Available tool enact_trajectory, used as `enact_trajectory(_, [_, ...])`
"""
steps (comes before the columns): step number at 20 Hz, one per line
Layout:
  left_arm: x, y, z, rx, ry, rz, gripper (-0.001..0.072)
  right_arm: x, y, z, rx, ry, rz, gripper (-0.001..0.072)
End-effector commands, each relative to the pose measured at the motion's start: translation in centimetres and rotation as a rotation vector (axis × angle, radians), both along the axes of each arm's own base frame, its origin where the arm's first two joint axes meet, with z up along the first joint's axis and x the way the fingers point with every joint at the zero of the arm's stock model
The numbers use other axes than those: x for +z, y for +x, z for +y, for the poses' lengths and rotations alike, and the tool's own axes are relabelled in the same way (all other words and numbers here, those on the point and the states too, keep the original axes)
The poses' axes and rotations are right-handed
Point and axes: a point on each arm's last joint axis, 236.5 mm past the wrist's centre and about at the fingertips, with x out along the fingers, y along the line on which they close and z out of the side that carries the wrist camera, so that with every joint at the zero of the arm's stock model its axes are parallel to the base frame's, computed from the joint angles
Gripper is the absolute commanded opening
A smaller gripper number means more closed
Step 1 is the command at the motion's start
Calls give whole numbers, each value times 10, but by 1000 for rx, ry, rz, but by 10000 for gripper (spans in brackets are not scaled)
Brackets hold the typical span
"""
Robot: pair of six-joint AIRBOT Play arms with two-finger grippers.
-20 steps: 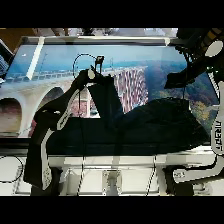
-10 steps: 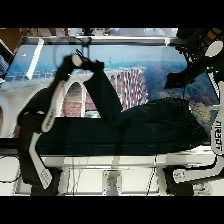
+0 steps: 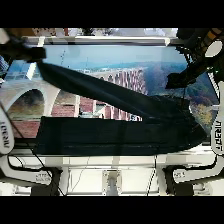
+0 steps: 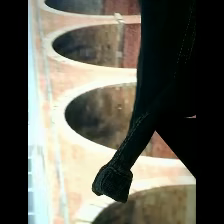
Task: Fold the clothes and pants, and hang the long-sleeved shirts on hangers.
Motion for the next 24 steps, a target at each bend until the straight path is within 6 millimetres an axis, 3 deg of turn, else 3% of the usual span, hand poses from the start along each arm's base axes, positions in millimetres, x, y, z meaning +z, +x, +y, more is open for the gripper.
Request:
enact_trajectory(1, [-35, -77, 34, 84, -3, 251, 24, -9, -2, -9, -42, -32, 22, 264])
enact_trajectory(4, [-101, -121, 27, 58, -28, 474, 24, -37, -18, -8, -47, -28, 113, 263])
enact_trajectory(7, [-160, -174, 26, 12, -13, 671, 24, -66, -29, -37, -94, -99, 164, 263])
enact_trajectory(10, [-195, -221, 54, 35, 119, 787, 24, -77, -31, -75, -191, -106, 164, 264])
enact_trajectory(14, [-229, -276, 58, 66, 77, 939, 25, -84, -22, -127, -333, -110, 94, 267])
enact_trajectory(16, [-235, -289, 62, 80, 56, 973, 25, -88, -18, -150, -391, -116, 54, 289])
enact_trajectory(17, [-235, -291, 64, 90, 49, 975, 36, -91, -18, -157, -411, -117, 49, 384])
enact_trajectory(18, [-235, -292, 67, 86, 43, 976, 37, -96, -17, -165, -430, -119, 43, 434])
enact_trajectory(20, [-235, -294, 70, 74, 37, 974, 272, -108, -20, -173, -451, -116, 57, 444])
enact_trajectory(24, [-236, -270, 81, 87, 36, 864, 289, -134, -21, -169, -455, -83, 110, 444])
